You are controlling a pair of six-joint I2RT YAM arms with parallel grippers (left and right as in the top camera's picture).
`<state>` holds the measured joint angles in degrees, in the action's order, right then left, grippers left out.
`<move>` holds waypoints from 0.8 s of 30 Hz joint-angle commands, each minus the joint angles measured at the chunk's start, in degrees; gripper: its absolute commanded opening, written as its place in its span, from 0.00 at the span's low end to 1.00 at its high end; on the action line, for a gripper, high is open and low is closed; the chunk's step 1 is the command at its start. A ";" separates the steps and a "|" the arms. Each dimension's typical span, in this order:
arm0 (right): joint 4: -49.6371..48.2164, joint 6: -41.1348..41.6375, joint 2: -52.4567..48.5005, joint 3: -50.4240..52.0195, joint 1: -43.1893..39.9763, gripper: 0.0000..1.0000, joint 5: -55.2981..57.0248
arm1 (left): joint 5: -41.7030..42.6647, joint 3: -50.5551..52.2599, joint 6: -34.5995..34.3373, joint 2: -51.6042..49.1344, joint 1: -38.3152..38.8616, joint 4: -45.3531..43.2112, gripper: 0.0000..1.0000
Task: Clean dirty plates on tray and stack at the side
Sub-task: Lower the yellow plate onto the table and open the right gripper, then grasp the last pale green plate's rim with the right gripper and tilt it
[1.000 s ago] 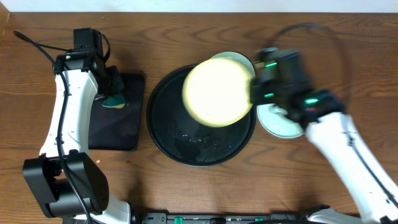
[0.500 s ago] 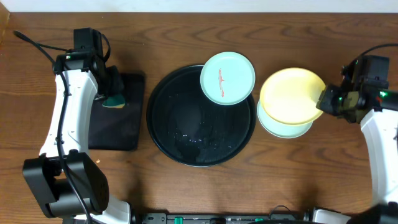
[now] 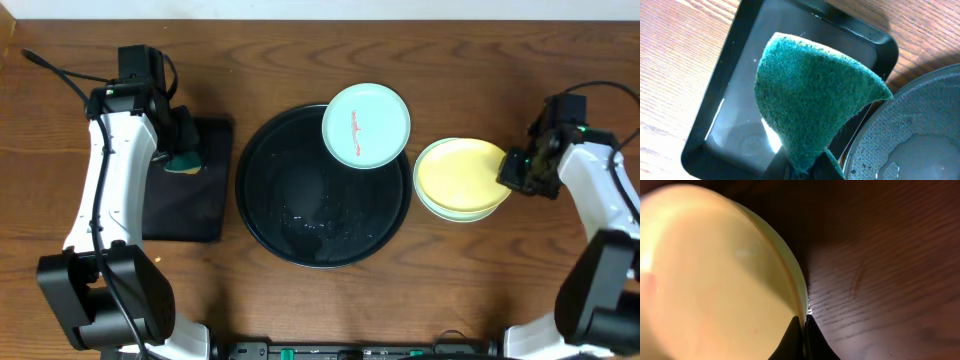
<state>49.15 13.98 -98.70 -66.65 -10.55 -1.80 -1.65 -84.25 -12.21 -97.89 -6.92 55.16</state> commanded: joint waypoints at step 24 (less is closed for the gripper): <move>-3.93 -12.39 -7.50 -22.75 16.81 0.74 -11.82 | -0.24 -0.31 -0.52 -0.17 -0.13 0.09 0.07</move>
<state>47.22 3.14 -101.60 -86.78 1.93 -15.99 -1.65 -84.25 -12.21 -97.89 -6.92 55.16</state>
